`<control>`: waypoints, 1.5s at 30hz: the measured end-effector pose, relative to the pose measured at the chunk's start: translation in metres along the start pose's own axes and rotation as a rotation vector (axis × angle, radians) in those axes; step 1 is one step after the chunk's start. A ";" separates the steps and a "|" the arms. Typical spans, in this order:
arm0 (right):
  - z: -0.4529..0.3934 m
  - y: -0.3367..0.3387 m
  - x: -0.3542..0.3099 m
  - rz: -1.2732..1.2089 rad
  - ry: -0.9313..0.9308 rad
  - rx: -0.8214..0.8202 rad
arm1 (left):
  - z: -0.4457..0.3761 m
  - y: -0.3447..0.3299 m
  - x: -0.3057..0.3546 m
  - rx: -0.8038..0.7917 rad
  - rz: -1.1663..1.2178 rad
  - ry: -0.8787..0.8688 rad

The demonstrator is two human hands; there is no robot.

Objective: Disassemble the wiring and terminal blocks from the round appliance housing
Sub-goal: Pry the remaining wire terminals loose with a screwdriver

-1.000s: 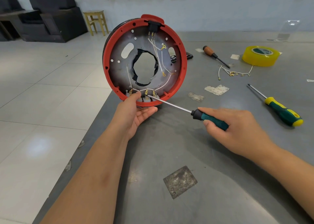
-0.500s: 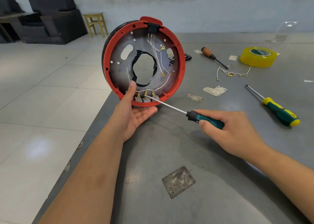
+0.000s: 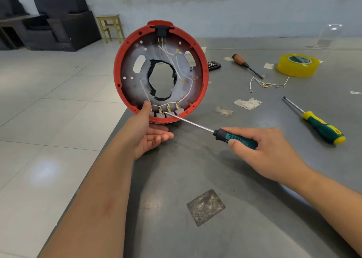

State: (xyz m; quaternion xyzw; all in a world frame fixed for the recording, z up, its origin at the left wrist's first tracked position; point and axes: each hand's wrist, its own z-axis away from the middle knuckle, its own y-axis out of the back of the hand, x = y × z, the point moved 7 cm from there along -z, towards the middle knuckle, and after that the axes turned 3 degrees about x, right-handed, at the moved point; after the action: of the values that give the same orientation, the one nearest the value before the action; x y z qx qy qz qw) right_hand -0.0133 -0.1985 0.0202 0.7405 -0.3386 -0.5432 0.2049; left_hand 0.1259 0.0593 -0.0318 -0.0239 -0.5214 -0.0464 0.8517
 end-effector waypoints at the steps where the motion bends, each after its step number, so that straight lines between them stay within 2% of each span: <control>1: 0.000 0.000 -0.001 0.002 0.001 -0.002 | 0.000 0.001 -0.001 0.013 0.003 0.009; 9: -0.001 0.003 0.002 0.063 -0.045 -0.027 | 0.005 -0.010 -0.004 -0.029 0.167 0.045; 14: 0.000 0.002 0.001 0.102 -0.061 -0.037 | 0.009 -0.017 -0.005 -0.075 0.122 0.048; 29: -0.007 0.014 -0.005 0.065 -0.093 -0.041 | 0.005 -0.020 -0.004 -0.011 0.082 -0.012; 32: -0.010 0.015 0.003 0.002 -0.163 -0.065 | 0.004 -0.021 -0.004 -0.018 0.072 -0.009; 37: -0.015 0.009 0.019 -0.335 -0.364 -0.138 | 0.003 -0.022 -0.005 -0.030 0.064 -0.006; 39: -0.014 0.007 0.023 -0.388 -0.396 -0.156 | 0.003 -0.022 -0.005 -0.039 0.052 -0.003; 42: -0.014 0.007 0.024 -0.350 -0.380 -0.162 | 0.004 -0.023 -0.005 -0.049 0.047 -0.003; 45: -0.013 0.009 0.023 -0.202 -0.293 -0.145 | 0.004 -0.023 -0.004 -0.048 0.054 -0.007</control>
State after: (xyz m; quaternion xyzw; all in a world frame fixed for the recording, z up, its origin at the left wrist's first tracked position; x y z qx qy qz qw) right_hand 0.0011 -0.2223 0.0149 0.6670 -0.2489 -0.6860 0.1505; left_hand 0.1182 0.0372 -0.0341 -0.0583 -0.5222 -0.0358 0.8501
